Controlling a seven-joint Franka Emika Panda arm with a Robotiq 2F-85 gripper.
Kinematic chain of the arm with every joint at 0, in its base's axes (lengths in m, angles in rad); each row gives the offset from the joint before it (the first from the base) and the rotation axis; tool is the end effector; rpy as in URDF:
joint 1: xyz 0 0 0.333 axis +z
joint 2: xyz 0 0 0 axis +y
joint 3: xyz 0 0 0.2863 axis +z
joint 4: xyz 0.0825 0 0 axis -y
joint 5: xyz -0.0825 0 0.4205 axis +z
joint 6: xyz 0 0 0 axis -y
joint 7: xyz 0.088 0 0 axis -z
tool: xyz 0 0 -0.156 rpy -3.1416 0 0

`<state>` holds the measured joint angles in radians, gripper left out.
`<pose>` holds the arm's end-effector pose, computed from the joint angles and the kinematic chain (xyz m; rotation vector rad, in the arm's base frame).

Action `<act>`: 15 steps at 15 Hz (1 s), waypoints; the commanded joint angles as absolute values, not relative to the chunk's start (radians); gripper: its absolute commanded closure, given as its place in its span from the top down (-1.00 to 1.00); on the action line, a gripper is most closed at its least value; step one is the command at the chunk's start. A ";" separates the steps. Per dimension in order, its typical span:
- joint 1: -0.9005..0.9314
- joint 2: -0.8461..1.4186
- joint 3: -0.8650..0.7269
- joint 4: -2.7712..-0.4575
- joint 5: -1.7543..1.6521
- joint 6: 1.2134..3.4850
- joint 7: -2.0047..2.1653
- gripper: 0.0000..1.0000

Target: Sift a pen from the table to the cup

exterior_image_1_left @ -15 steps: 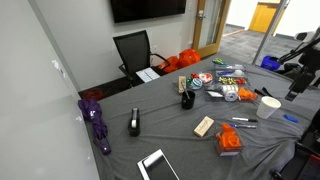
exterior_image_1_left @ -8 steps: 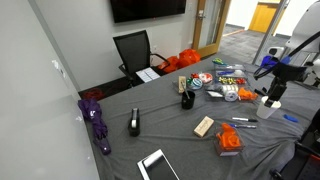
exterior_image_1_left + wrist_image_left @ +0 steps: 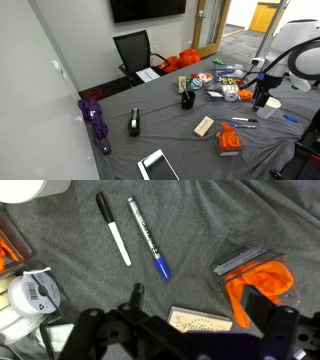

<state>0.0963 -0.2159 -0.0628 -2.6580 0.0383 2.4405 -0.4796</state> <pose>0.4405 0.0184 0.2054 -3.0130 -0.7458 -0.0097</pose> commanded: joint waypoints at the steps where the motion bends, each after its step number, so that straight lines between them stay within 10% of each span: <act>1: 0.082 -0.097 -0.056 -2.596 -0.001 2.451 -0.512 1.00; 15: 0.048 0.010 -0.036 -2.568 -0.063 2.507 -0.501 1.00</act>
